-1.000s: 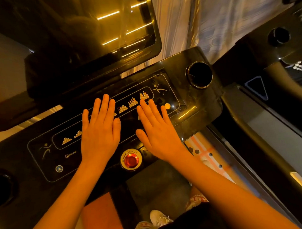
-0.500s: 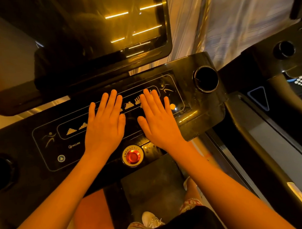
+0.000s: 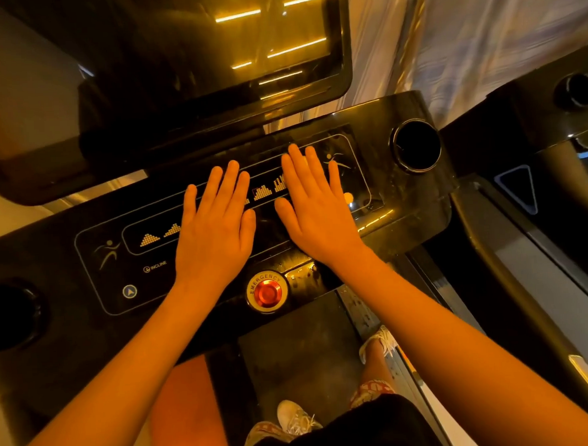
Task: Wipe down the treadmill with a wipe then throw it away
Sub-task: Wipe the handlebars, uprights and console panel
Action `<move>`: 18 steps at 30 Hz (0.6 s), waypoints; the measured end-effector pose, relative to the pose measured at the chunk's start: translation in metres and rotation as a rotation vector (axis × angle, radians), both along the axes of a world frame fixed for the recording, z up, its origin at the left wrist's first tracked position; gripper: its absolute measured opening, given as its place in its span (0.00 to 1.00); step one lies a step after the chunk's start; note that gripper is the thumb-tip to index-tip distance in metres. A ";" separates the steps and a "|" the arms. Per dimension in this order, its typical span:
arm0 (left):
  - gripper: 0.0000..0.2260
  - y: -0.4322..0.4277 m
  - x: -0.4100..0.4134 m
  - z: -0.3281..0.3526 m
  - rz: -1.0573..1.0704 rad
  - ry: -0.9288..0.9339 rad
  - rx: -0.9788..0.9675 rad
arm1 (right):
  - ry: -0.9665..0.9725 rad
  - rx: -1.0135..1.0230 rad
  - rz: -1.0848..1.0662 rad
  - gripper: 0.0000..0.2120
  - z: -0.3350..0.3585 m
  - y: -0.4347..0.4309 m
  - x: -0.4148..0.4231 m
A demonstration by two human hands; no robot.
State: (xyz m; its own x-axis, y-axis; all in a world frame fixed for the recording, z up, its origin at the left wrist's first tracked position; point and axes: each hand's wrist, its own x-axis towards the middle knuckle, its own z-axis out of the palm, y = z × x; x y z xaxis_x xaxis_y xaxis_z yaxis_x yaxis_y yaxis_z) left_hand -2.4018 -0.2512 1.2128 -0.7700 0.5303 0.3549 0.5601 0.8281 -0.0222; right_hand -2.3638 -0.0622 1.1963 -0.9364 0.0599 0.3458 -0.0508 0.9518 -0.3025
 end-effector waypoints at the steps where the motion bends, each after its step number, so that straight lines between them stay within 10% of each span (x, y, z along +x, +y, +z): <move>1: 0.26 0.000 0.000 0.000 0.001 0.001 0.001 | -0.002 -0.005 0.006 0.31 -0.003 -0.001 0.006; 18: 0.26 0.000 0.000 -0.001 0.007 0.003 0.000 | -0.026 -0.002 0.007 0.32 -0.001 0.005 0.005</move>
State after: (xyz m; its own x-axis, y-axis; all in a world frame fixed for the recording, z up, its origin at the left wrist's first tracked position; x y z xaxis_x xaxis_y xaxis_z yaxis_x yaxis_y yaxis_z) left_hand -2.4013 -0.2511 1.2115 -0.7728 0.5245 0.3573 0.5539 0.8322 -0.0235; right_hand -2.3588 -0.0570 1.1955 -0.9455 0.0539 0.3210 -0.0496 0.9508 -0.3058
